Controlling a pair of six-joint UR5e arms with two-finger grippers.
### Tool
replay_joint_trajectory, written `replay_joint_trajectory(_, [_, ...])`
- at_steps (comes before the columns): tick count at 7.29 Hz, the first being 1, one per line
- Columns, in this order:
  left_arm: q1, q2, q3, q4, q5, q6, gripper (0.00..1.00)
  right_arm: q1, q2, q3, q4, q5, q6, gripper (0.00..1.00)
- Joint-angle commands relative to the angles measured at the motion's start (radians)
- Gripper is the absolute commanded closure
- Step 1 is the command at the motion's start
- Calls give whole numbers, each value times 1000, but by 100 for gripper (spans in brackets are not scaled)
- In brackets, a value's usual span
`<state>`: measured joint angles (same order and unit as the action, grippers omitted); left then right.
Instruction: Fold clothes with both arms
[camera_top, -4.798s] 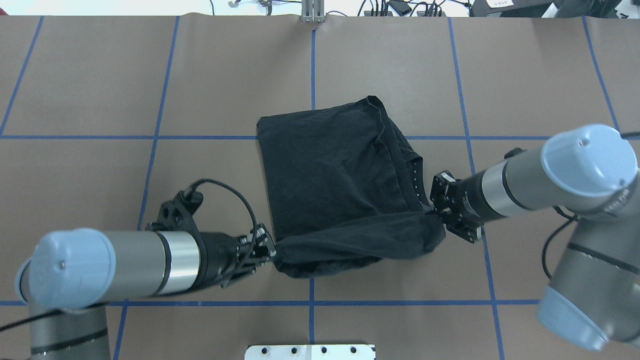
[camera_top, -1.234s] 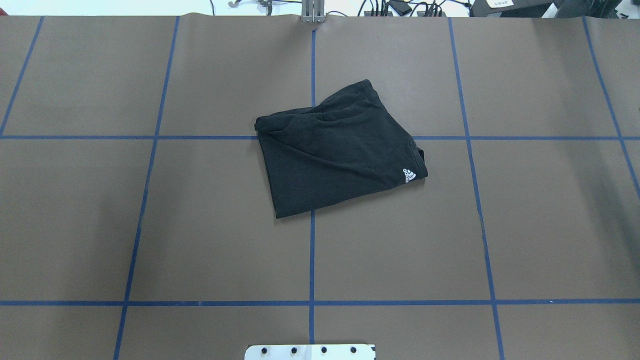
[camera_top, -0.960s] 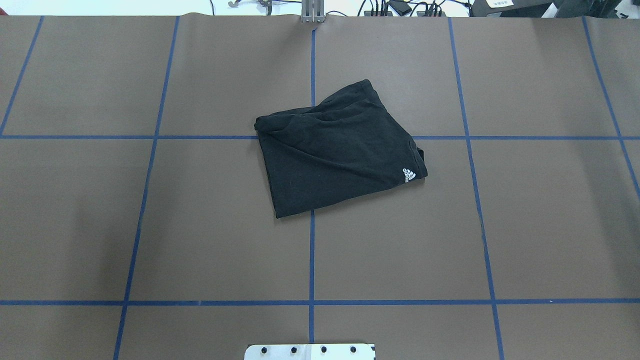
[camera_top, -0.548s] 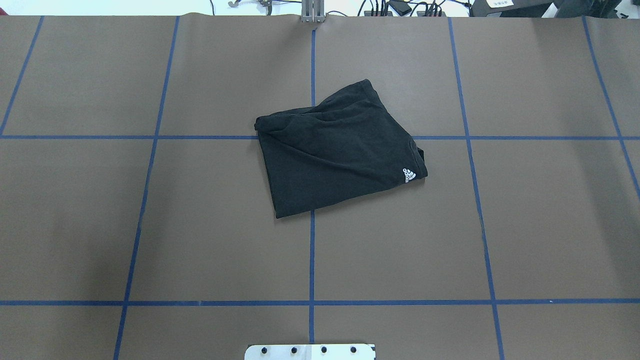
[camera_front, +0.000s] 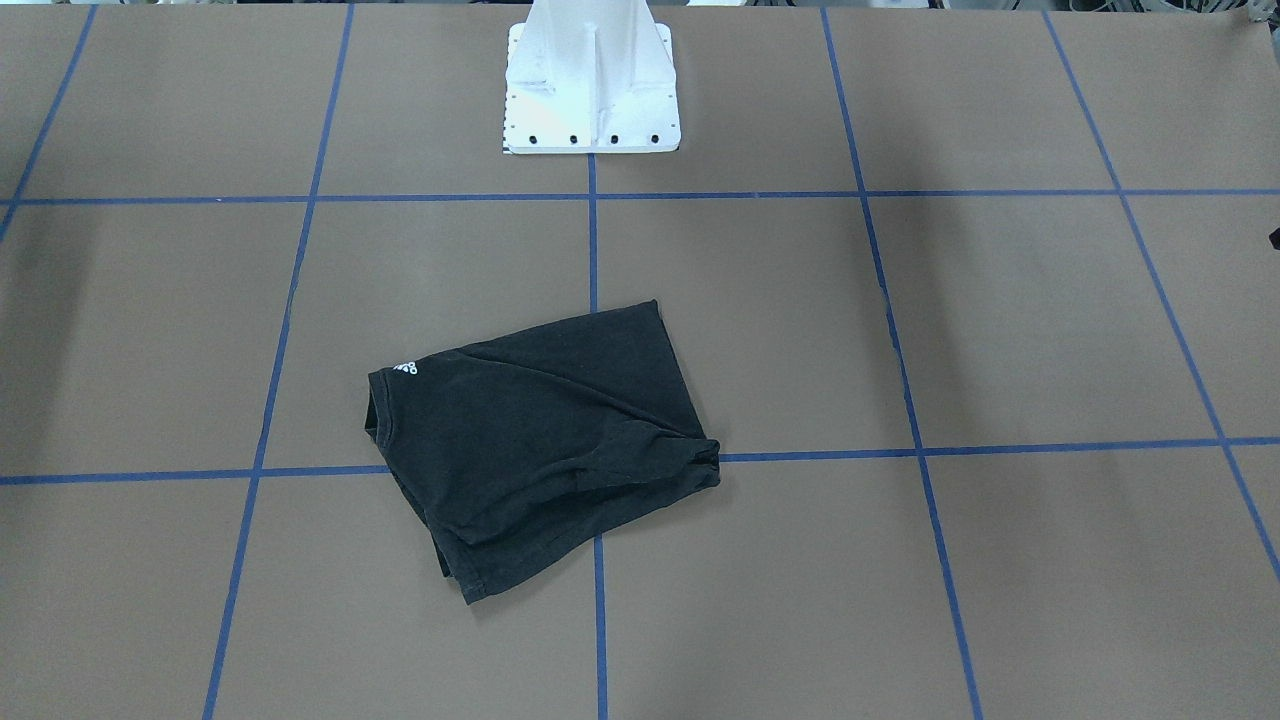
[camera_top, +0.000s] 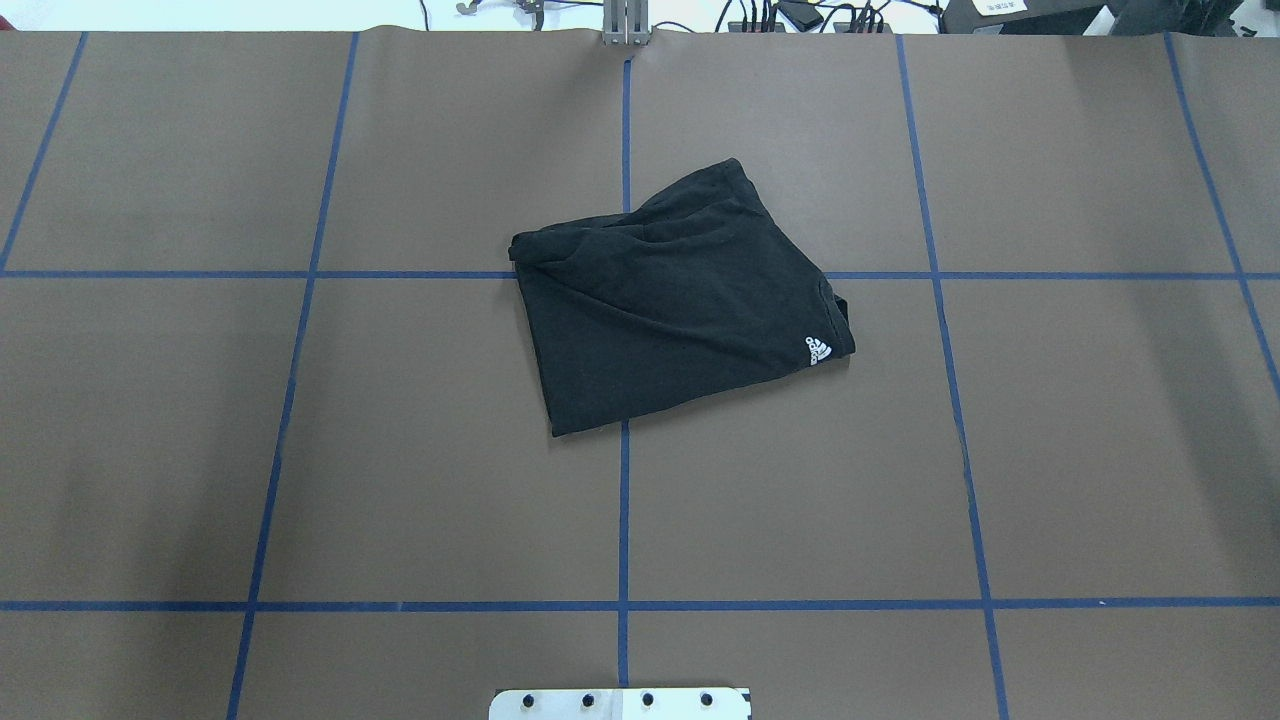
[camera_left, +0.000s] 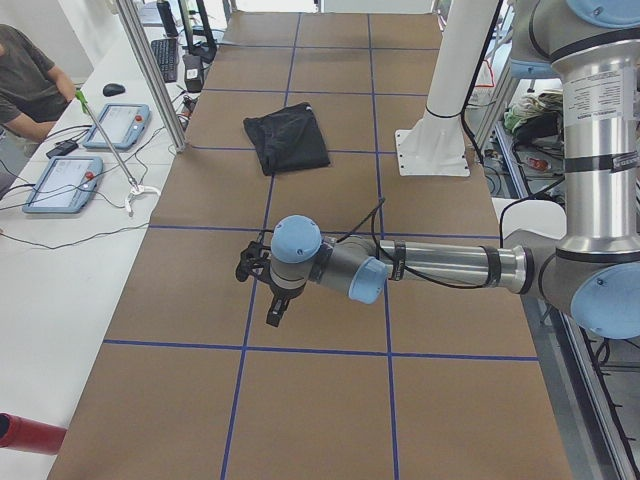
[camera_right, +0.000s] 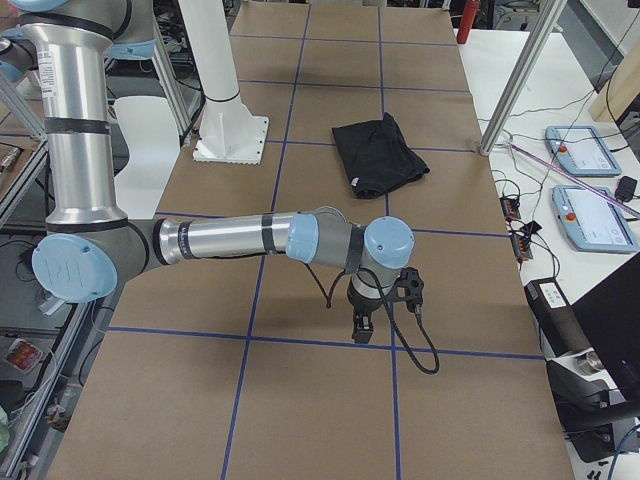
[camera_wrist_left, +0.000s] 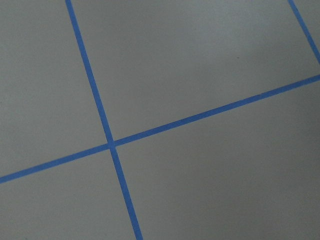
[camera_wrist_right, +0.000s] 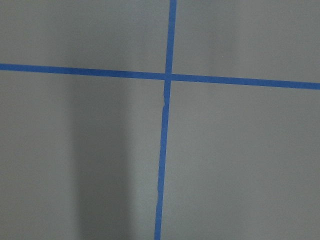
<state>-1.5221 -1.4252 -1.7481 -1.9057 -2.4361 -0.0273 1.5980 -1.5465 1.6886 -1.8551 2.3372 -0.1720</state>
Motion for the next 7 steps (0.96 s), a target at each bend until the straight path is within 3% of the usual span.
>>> replay_joint_trajectory(1, [-7,-33,-14,7,5,-6,0,-3,-13,9,-1,27,18,0])
replay_joint_trajectory(3, [-6,-61,-14,11,92,-16,0,-6,-29,23,8,30,81,0])
replay_joint_trajectory(7, [-6,-64,-18,7,95,-20,0,-13,-55,26,8,28,81,0])
